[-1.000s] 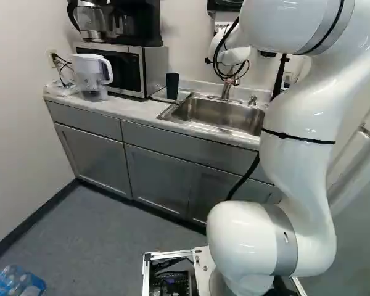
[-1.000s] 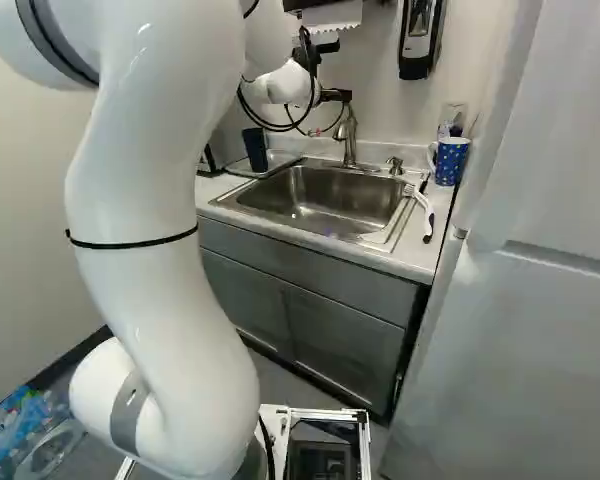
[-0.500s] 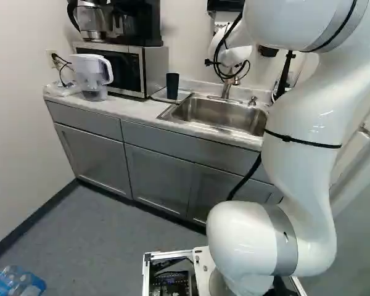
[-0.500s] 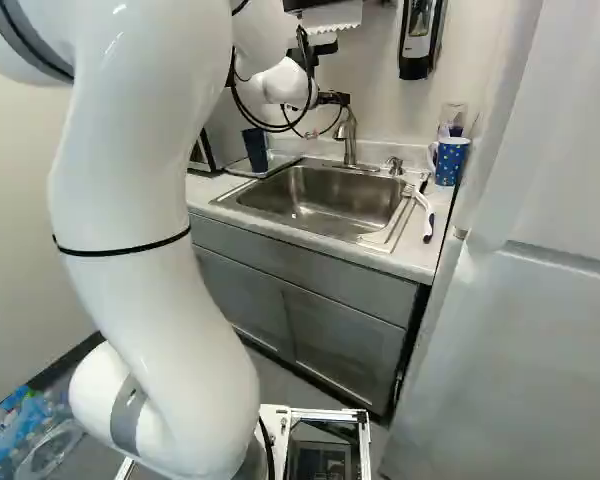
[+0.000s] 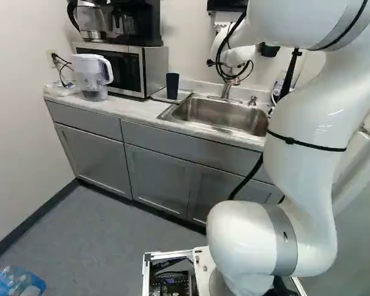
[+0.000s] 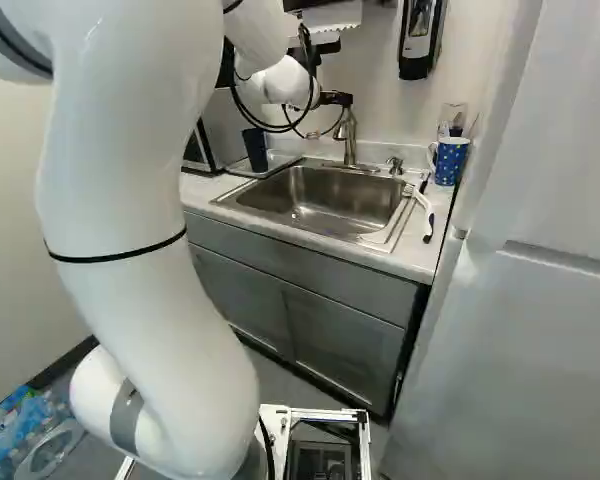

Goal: Rinse the cup and place it in the tray

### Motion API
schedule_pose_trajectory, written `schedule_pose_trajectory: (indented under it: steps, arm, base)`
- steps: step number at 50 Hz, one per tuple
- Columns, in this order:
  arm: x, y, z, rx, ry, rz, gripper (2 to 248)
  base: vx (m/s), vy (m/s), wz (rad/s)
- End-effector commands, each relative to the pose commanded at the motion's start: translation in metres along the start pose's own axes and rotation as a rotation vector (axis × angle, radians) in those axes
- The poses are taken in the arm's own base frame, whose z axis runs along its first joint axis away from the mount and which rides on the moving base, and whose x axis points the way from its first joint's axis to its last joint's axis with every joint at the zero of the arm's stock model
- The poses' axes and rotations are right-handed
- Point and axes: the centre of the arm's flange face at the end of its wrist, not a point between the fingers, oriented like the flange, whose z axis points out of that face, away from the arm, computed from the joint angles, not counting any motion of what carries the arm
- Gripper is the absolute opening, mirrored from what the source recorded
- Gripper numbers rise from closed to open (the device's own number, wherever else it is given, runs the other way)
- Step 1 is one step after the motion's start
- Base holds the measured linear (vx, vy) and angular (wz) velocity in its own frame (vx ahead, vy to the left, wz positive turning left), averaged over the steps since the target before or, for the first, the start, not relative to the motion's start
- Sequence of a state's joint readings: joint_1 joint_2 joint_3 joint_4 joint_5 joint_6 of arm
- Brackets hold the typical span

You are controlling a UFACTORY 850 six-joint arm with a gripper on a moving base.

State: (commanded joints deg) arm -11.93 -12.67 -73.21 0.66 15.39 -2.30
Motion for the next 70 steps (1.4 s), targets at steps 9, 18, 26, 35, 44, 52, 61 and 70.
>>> schedule_pose_trajectory:
  steps: [9, 18, 26, 35, 44, 52, 61, 70]
  arm:
    - [-0.002, 0.012, -0.01, -0.019, -0.004, 0.005, 247]
    - [-0.006, 0.021, -0.021, -0.033, -0.019, 0.009, 247]
    - [-0.01, 0.027, -0.032, -0.043, -0.047, 0.012, 247]
    - [-0.016, 0.031, -0.044, -0.05, -0.085, 0.016, 247]
    - [-0.023, 0.034, -0.056, -0.054, -0.128, 0.019, 247]
    - [-0.029, 0.035, -0.066, -0.056, -0.17, 0.021, 247]
    - [-0.036, 0.037, -0.077, -0.057, -0.221, 0.024, 247]
    - [-0.043, 0.038, -0.089, -0.058, -0.278, 0.028, 247]
  base:
    - [0.0, 0.0, 0.0]
    - [0.0, 0.0, 0.0]
    - [0.0, 0.0, 0.0]
    - [0.0, 0.0, 0.0]
    - [0.0, 0.0, 0.0]
    - [0.0, 0.0, 0.0]
    - [0.0, 0.0, 0.0]
    - [0.0, 0.0, 0.0]
